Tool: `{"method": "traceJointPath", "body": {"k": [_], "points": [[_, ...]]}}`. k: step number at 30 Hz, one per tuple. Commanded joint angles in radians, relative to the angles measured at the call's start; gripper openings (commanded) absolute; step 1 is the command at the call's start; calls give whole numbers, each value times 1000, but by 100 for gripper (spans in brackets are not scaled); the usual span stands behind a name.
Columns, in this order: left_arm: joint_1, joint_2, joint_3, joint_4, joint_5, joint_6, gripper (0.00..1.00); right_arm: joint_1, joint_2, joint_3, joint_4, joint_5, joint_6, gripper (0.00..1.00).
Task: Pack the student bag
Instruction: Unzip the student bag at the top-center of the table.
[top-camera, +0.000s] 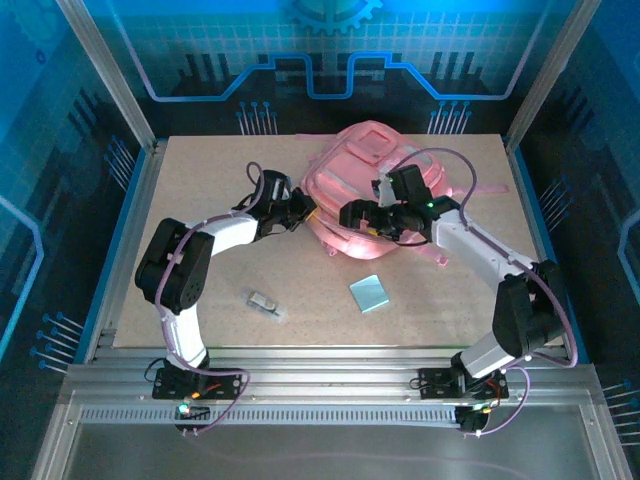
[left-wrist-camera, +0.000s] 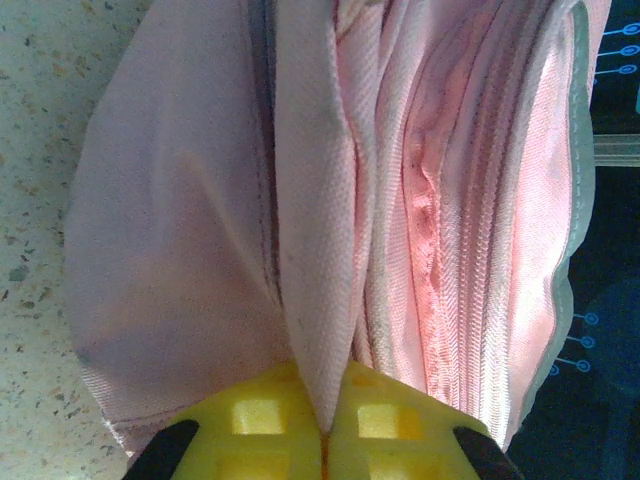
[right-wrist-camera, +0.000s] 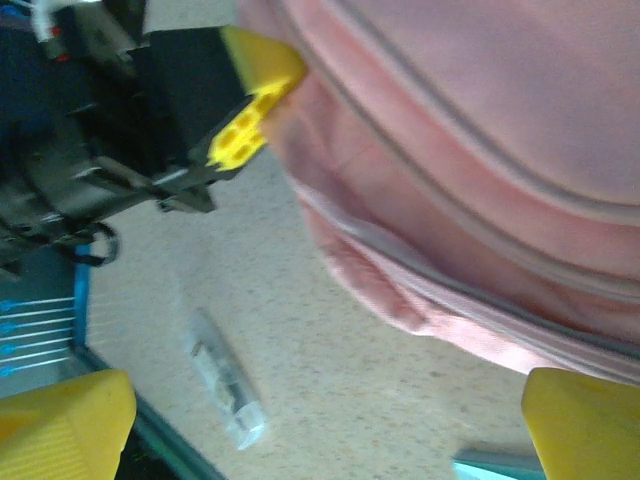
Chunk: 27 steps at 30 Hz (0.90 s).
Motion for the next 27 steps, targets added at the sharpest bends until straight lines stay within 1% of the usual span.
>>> {"method": "traceJointPath", "body": {"k": [1, 2, 5, 10, 13, 18, 23, 25, 27], "points": [[-11, -32, 21, 85, 34, -2, 0, -29, -28, 52, -93, 214, -121, 100], [-10, -35, 22, 80, 32, 2, 0, -39, -16, 67, -107, 257, -156, 100], [-9, -41, 25, 61, 27, 17, 0, -83, 35, 92, -95, 269, -225, 100], [-9, -40, 27, 42, 29, 23, 0, -125, 123, 124, -14, 218, -276, 100], [-10, -37, 19, 42, 28, 21, 0, -124, 184, 147, 15, 193, -285, 100], [-10, -34, 13, 52, 26, 17, 0, -119, 254, 153, 63, 97, -276, 100], [-10, -25, 16, 64, 25, 8, 0, -86, 221, 117, 28, 38, -241, 100], [-10, -17, 17, 78, 23, 0, 0, -65, 178, 73, 20, 11, -200, 100], [-10, -7, 20, 98, 21, -13, 0, -36, 131, 6, 61, -47, -129, 100]]}}
